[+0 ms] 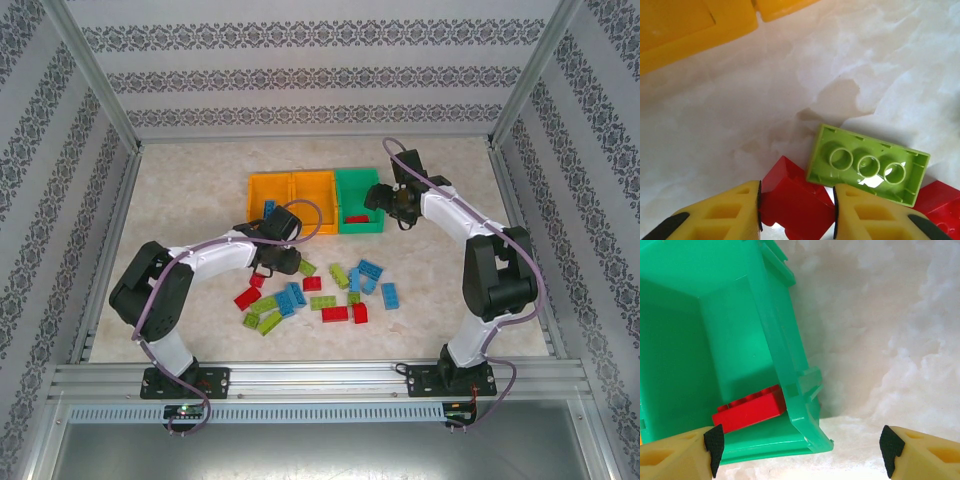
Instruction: Sort the legos into containers by color
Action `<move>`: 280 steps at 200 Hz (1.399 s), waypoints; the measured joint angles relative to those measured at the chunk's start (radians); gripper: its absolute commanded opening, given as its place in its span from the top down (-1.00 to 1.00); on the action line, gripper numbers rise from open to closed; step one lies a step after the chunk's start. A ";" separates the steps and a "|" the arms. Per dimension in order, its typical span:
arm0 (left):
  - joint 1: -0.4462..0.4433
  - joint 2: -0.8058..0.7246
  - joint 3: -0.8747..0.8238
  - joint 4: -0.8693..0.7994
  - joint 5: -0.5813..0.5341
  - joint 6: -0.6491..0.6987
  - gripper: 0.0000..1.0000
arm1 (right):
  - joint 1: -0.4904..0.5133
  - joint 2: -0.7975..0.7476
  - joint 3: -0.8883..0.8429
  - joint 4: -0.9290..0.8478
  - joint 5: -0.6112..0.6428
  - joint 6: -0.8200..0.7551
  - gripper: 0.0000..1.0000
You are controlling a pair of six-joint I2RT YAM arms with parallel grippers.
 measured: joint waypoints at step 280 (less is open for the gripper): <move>0.000 0.031 0.036 -0.121 0.042 -0.210 -0.11 | -0.028 -0.024 -0.037 0.032 -0.027 0.000 -0.69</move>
